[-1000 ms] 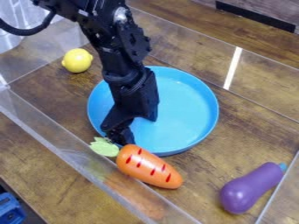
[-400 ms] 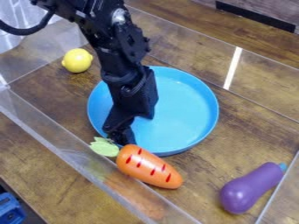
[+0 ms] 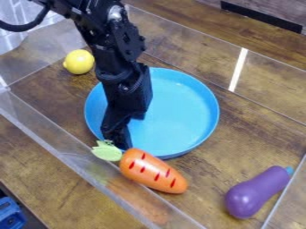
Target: Move the carrot to the right side
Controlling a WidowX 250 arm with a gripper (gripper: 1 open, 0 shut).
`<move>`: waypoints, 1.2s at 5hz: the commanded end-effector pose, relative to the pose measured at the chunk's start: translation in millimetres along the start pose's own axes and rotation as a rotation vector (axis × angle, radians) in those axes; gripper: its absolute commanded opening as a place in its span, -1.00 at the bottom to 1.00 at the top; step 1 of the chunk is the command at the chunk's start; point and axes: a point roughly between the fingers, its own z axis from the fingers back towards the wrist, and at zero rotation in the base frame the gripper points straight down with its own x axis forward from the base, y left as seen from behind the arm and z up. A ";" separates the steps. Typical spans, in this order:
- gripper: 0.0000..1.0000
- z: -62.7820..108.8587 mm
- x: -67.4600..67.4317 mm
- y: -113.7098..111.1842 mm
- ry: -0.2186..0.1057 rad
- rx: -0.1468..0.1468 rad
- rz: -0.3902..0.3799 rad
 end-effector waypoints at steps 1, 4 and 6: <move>1.00 14.3 15.3 4.8 -0.007 0.037 0.068; 1.00 5.6 35.8 6.0 -0.036 0.033 0.031; 1.00 -2.4 58.6 -3.0 -0.039 0.042 0.091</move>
